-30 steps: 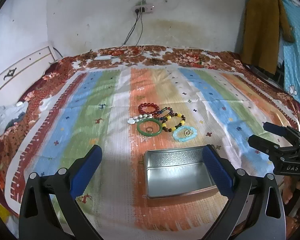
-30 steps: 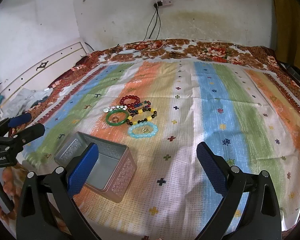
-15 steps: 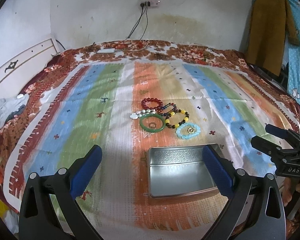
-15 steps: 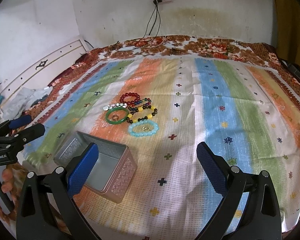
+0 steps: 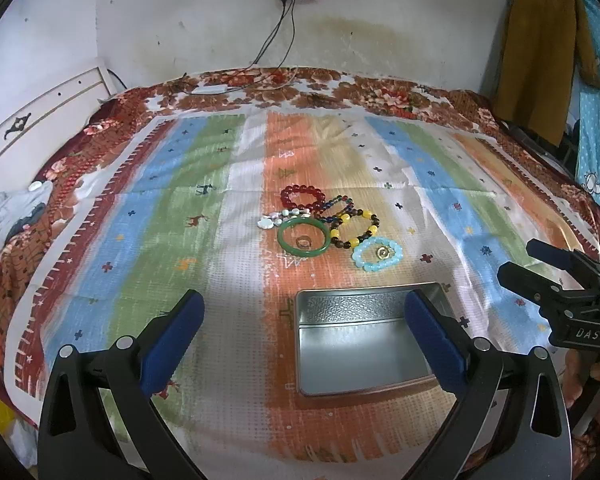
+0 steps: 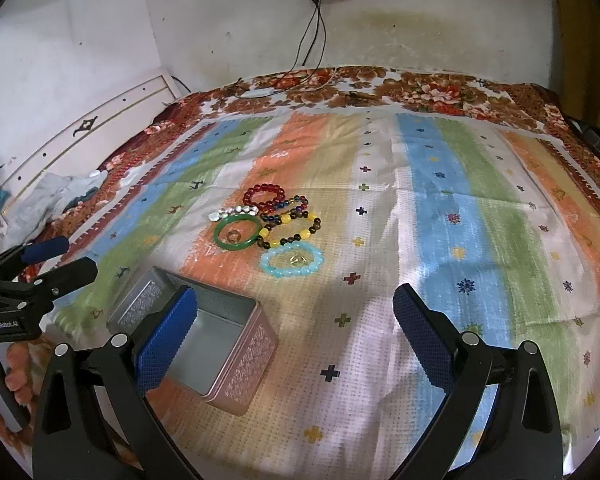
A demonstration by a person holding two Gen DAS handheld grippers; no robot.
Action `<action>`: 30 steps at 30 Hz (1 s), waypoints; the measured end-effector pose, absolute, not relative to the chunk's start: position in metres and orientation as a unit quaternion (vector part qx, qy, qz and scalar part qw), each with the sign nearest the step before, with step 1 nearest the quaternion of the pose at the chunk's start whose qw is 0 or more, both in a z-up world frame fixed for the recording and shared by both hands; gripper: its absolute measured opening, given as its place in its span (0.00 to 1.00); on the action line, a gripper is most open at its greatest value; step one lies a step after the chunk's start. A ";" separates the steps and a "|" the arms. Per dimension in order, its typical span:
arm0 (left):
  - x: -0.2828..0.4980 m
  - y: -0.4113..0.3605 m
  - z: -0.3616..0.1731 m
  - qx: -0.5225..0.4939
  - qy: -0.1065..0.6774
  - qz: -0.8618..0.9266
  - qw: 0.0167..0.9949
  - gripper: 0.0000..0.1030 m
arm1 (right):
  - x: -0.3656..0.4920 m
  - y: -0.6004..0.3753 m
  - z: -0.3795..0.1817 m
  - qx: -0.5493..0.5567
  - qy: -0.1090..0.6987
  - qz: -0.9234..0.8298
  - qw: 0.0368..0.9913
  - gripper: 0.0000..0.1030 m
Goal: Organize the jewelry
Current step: 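Move both grippers forward toward the pile of bracelets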
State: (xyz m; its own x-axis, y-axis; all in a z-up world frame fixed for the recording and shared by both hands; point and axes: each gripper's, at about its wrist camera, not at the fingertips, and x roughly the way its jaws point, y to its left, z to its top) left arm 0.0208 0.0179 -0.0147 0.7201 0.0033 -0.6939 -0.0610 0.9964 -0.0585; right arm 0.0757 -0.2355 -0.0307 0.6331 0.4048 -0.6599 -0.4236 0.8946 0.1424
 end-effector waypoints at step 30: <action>0.102 0.046 -0.029 -0.032 0.423 0.044 0.904 0.95 | 0.146 -0.216 -0.048 -0.050 0.429 0.239 0.870 0.96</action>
State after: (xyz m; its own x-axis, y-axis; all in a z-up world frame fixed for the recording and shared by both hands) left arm 0.1019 0.0455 -0.0292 0.6381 0.0528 -0.7682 -0.1072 0.9940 -0.0207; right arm 0.1463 -0.2160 -0.0481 0.5181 0.3740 -0.7692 -0.4589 0.8805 0.1190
